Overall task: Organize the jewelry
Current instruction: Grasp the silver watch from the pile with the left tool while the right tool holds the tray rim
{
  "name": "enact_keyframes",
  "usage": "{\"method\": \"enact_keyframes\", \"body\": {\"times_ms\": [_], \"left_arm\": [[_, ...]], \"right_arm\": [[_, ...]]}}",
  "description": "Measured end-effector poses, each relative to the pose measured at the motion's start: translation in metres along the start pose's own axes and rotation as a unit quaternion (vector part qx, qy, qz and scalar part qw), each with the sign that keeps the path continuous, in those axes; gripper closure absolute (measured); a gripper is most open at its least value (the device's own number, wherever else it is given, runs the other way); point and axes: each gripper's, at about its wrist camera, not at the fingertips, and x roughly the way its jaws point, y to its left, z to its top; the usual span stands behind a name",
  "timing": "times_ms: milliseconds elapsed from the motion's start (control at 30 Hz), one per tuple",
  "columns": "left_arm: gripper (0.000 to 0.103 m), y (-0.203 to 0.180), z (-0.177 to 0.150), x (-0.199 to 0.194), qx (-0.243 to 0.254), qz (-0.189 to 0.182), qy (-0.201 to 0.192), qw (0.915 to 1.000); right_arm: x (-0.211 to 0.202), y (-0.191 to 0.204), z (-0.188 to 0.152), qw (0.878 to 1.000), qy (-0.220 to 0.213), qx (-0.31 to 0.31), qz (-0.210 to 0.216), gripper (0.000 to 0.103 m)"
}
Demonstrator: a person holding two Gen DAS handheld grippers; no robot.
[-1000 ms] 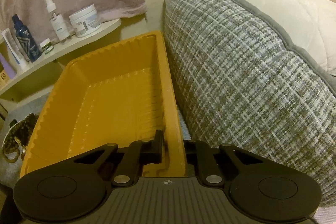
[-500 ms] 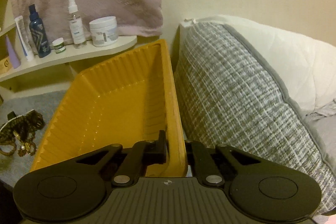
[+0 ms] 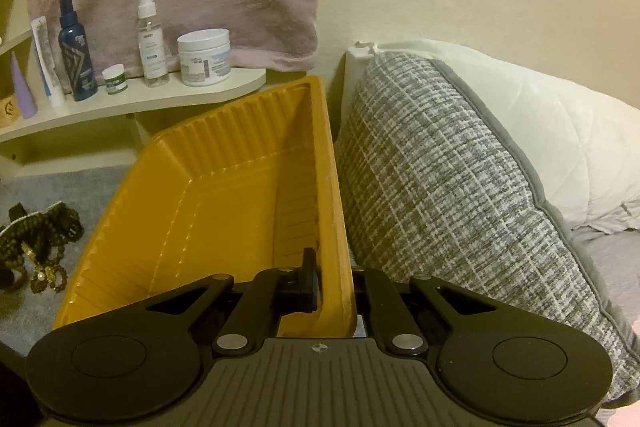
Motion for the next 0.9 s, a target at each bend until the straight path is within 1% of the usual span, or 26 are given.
{"method": "enact_keyframes", "body": {"times_ms": [133, 300, 367, 567, 633, 700, 800, 900], "left_arm": [[0.059, -0.004, 0.004, 0.016, 0.005, -0.005, -0.006, 1.0], [0.059, -0.009, 0.006, 0.034, 0.014, 0.016, 0.004, 0.9998], [0.059, -0.011, 0.006, 0.038, 0.022, 0.034, 0.003, 0.9992], [0.059, -0.011, 0.012, 0.047, 0.027, 0.037, 0.002, 0.9989], [0.061, -0.012, 0.015, 0.049, 0.029, 0.037, 0.005, 0.9989], [0.072, -0.013, 0.017, 0.049, 0.031, 0.034, 0.011, 0.9989], [0.073, -0.014, 0.019, 0.048, 0.032, 0.03, 0.021, 0.9988], [0.073, -0.01, 0.021, 0.044, 0.014, 0.017, 0.024, 0.9995]], "right_arm": [[-0.001, 0.0, 0.002, 1.0, -0.002, -0.003, 0.003, 0.099], [-0.002, 0.0, 0.002, 1.0, -0.002, -0.012, 0.008, 0.099], [-0.002, 0.0, 0.001, 1.0, -0.001, -0.012, 0.009, 0.099], [-0.003, -0.001, 0.0, 1.0, -0.001, -0.003, 0.011, 0.099], [-0.004, -0.001, 0.001, 1.0, -0.002, -0.001, 0.01, 0.099], [-0.004, -0.001, 0.001, 1.0, -0.002, -0.001, 0.01, 0.099], [-0.004, -0.001, 0.001, 1.0, -0.002, 0.003, 0.01, 0.099], [-0.004, -0.001, 0.001, 1.0, -0.002, 0.004, 0.01, 0.099]]}}
